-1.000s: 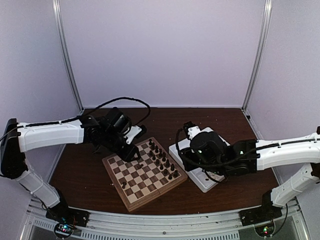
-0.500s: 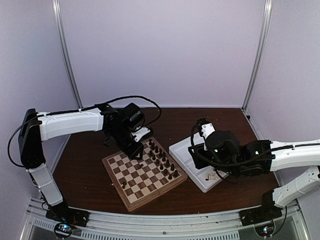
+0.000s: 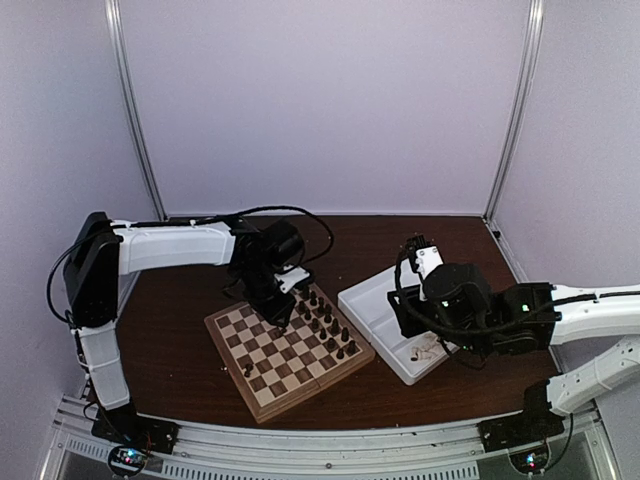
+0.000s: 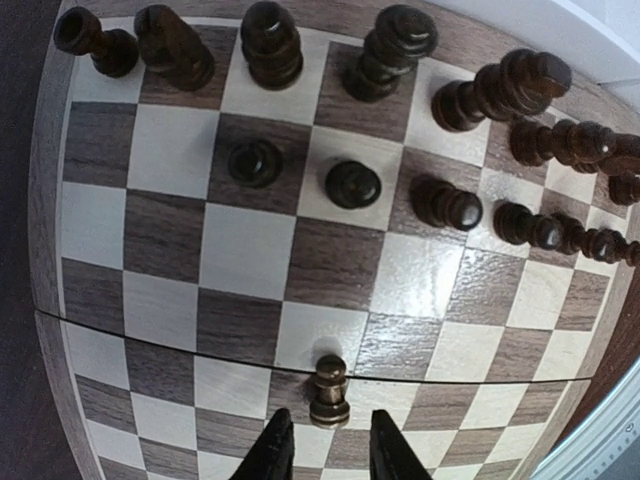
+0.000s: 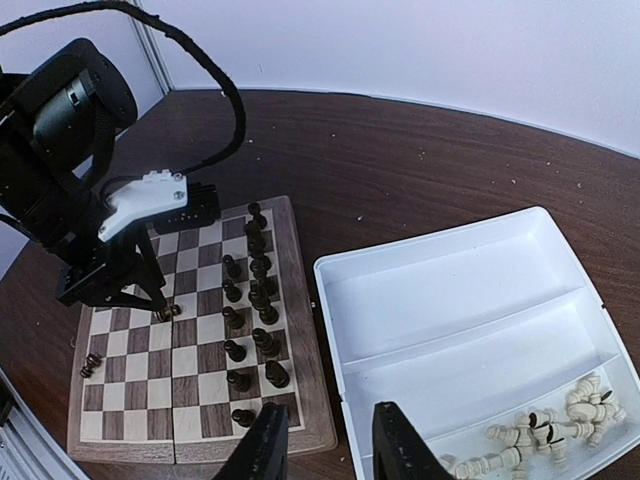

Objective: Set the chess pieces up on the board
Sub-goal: Pick up the chess piece from the chessboard.

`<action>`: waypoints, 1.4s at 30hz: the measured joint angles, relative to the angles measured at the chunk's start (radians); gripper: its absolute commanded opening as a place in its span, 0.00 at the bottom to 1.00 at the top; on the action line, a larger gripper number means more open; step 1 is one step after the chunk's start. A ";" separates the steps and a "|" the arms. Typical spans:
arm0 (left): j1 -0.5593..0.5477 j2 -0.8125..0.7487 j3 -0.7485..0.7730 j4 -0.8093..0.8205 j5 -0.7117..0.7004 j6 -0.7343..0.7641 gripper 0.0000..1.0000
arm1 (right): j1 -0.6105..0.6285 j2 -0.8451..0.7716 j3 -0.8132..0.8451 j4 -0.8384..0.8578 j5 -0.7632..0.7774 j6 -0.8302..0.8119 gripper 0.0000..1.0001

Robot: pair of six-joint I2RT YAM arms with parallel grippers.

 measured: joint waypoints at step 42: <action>0.000 0.018 -0.097 0.053 -0.006 0.039 0.36 | 0.000 0.044 0.000 0.000 0.003 -0.007 0.32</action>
